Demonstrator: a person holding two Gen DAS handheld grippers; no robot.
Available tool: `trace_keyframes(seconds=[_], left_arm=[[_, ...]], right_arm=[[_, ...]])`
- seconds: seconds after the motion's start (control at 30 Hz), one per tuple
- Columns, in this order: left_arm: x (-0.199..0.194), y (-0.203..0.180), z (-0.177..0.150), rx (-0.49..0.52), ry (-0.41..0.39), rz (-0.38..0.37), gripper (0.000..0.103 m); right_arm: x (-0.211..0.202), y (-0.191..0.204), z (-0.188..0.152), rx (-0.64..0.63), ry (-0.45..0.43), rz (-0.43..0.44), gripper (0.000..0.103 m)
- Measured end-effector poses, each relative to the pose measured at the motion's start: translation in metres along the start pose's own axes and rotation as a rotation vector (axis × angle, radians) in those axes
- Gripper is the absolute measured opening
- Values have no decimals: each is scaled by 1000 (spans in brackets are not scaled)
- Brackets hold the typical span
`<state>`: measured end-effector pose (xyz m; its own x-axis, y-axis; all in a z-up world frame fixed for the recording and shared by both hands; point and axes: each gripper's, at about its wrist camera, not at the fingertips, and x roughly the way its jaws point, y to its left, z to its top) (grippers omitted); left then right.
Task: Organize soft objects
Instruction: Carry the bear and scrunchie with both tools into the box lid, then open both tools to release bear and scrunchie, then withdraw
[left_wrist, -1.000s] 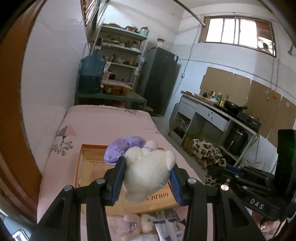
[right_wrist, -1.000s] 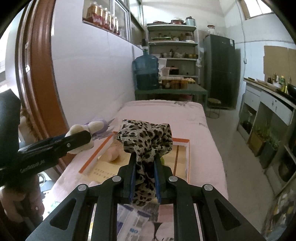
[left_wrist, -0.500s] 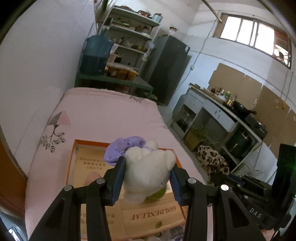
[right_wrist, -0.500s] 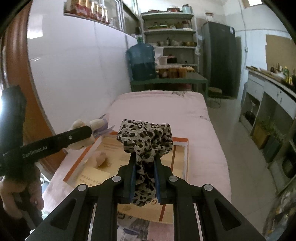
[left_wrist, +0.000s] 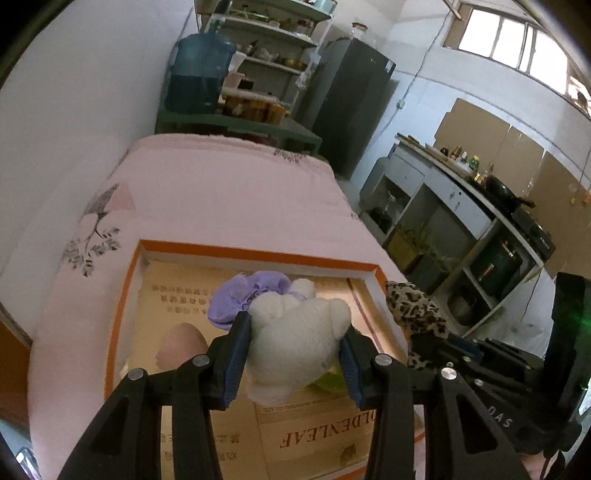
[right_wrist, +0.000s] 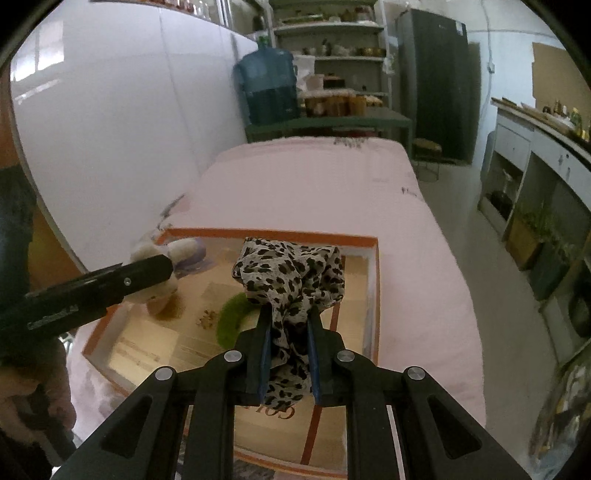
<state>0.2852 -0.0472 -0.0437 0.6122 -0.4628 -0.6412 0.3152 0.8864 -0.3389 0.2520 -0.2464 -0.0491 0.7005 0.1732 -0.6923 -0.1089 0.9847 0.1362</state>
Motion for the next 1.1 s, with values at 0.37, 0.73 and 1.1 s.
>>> trace_keyframes(seconds=[0.37, 0.73, 1.1], left_arm=[[28, 3, -9, 5, 67, 28, 45], [39, 4, -13, 9, 97, 44, 45], [44, 3, -17, 28, 119, 33, 51]], right_arm=[[26, -14, -7, 20, 46, -10, 17], [39, -16, -9, 21, 69, -12, 17], [51, -15, -15, 7, 95, -2, 31]])
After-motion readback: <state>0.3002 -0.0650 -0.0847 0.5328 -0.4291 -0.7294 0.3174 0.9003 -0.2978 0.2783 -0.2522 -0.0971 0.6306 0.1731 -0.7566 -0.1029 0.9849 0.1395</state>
